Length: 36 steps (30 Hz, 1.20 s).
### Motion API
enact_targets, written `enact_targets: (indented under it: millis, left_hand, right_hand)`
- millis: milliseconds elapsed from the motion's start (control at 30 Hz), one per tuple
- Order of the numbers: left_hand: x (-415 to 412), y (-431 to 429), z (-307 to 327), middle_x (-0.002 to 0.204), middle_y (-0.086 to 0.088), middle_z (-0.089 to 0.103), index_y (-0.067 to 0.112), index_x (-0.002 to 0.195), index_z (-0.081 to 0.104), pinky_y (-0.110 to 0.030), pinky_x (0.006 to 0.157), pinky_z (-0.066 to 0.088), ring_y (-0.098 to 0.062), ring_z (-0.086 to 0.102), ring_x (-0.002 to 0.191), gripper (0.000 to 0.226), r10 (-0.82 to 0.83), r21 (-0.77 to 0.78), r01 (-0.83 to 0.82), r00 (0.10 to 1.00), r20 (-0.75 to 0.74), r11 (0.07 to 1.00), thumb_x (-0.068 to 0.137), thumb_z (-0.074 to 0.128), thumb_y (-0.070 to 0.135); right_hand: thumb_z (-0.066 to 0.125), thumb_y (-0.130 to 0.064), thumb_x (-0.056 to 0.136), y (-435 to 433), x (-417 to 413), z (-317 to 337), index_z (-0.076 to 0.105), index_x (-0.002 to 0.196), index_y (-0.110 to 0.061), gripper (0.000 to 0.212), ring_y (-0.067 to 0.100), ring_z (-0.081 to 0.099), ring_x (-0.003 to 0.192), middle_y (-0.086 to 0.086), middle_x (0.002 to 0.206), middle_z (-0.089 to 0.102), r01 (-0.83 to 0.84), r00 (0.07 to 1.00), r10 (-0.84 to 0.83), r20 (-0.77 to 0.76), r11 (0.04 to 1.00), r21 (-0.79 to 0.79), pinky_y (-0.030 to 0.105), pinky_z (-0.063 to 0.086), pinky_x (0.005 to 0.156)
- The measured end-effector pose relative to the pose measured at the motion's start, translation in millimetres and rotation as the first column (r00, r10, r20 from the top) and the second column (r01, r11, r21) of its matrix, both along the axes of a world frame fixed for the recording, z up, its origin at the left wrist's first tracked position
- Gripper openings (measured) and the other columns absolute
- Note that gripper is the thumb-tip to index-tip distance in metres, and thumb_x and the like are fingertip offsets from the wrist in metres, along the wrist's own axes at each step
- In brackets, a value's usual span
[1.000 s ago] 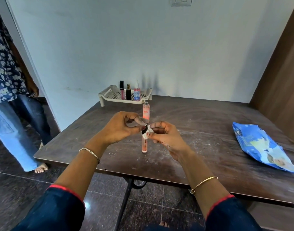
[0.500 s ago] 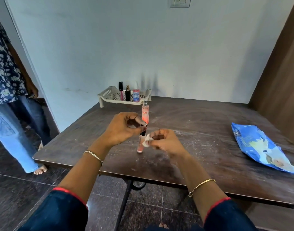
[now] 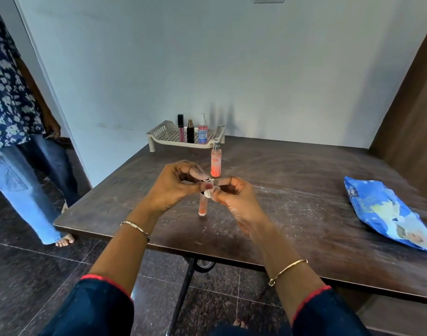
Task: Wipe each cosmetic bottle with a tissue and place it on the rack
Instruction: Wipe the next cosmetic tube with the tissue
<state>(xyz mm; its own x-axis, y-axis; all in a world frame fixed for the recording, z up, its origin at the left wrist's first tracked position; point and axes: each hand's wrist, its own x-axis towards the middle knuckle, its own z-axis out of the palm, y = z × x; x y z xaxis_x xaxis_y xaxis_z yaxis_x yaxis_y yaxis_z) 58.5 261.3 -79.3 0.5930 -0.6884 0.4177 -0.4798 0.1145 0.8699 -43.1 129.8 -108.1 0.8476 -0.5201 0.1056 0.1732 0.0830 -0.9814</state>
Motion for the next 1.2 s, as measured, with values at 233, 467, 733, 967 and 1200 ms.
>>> enact_targets:
  millis: [233,467,733,967,1200]
  left_hand:
    - [-1,1,-4,0.078,0.000,0.070,0.003,0.080,0.068,-0.019,0.072,0.054,-0.010,0.068,0.075,0.019,0.031,-0.002,-0.031,0.999,-0.011,1.000,0.066,0.079,-0.004]
    - [-4,-4,-12,0.084,-0.008,0.071,-0.001,0.082,0.066,-0.016,0.071,0.053,-0.011,0.069,0.077,0.018,0.184,-0.038,-0.185,0.983,-0.026,0.982,0.071,0.079,0.001]
    - [-1,-8,-18,0.088,-0.014,0.069,0.010,0.084,0.063,-0.034,0.079,0.057,-0.027,0.066,0.084,0.022,0.231,0.008,-0.232,0.972,0.046,0.973,0.072,0.081,0.008]
    - [-8,-5,-27,0.091,-0.006,0.067,0.017,0.106,0.054,-0.022,0.075,0.053,-0.017,0.066,0.083,0.046,0.228,-0.002,-0.229,0.972,-0.046,0.974,0.071,0.082,0.011]
    - [-7,0,-41,0.089,-0.005,0.070,0.014,0.095,0.063,-0.040,0.083,0.057,-0.021,0.069,0.085,0.037,0.240,0.093,-0.229,0.962,-0.131,0.969,0.067,0.085,0.021]
  right_hand:
    - [0.079,0.005,0.068,-1,6,-5,0.061,0.087,-0.002,0.027,0.014,0.068,0.076,0.008,0.086,0.071,-0.005,0.985,-0.060,-0.164,0.928,-0.373,0.022,0.055,0.071]
    - [0.088,-0.019,0.060,4,10,-30,0.059,0.068,-0.026,0.030,0.008,0.061,0.069,-0.008,0.075,0.066,-0.022,0.925,-0.228,-0.305,0.769,-0.639,0.019,0.047,0.060]
    - [0.077,-0.021,0.072,-8,4,-11,0.060,0.072,-0.030,0.019,0.006,0.060,0.078,-0.015,0.077,0.062,-0.007,0.897,-0.351,-0.269,0.598,-0.801,0.026,0.048,0.065]
    - [0.071,-0.026,0.080,-23,0,-3,0.067,0.091,-0.029,0.012,0.007,0.062,0.087,-0.014,0.097,0.068,-0.002,0.918,-0.309,-0.247,0.620,-0.785,0.029,0.052,0.081]
    - [0.059,-0.005,0.089,-3,8,17,0.070,0.104,-0.020,0.024,0.001,0.061,0.084,-0.012,0.100,0.068,0.152,0.988,-0.132,0.083,0.695,-0.703,0.010,0.048,0.075]
